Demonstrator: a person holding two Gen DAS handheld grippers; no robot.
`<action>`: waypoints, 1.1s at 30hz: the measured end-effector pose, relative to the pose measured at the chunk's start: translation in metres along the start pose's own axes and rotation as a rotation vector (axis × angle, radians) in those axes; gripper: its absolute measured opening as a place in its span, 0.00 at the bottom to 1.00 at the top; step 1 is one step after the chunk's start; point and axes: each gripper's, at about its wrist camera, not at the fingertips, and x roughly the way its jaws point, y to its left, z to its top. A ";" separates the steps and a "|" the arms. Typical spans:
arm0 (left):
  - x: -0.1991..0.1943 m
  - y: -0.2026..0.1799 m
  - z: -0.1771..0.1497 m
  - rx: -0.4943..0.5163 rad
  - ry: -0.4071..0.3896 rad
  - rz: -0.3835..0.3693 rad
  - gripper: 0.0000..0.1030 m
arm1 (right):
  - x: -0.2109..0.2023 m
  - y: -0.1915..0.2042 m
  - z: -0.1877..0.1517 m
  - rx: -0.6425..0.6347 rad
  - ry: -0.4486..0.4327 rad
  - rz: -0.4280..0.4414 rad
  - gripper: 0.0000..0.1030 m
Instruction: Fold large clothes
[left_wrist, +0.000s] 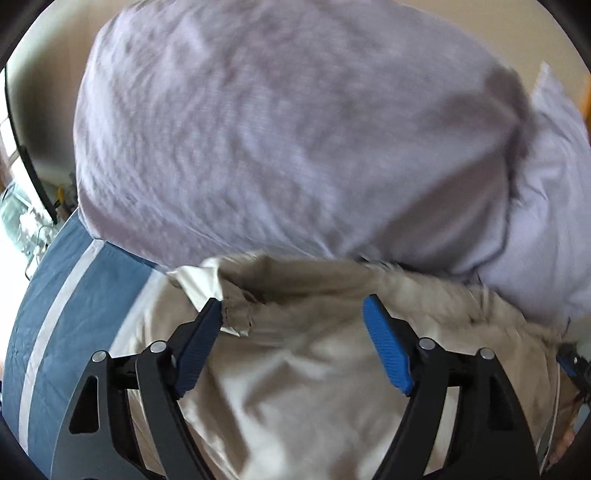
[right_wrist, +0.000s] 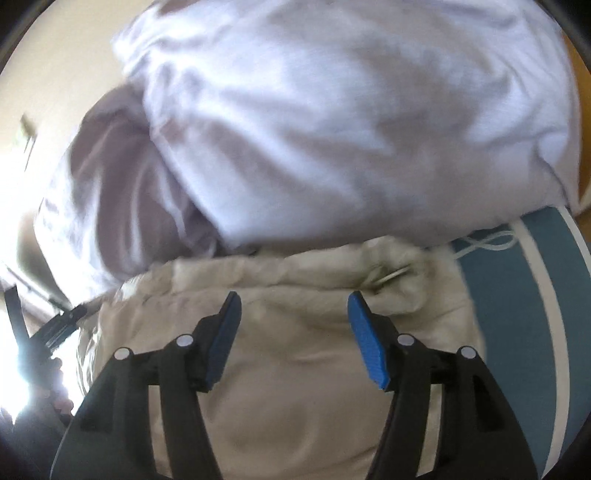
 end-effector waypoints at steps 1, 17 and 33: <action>-0.002 -0.007 -0.004 0.012 -0.003 -0.004 0.76 | 0.001 0.011 -0.003 -0.030 0.007 0.008 0.59; 0.005 -0.062 -0.037 0.141 0.006 -0.072 0.77 | 0.064 0.070 -0.029 -0.202 0.175 -0.042 0.45; 0.010 -0.061 -0.029 0.153 -0.038 -0.034 0.78 | 0.081 0.068 0.002 -0.185 0.094 -0.112 0.06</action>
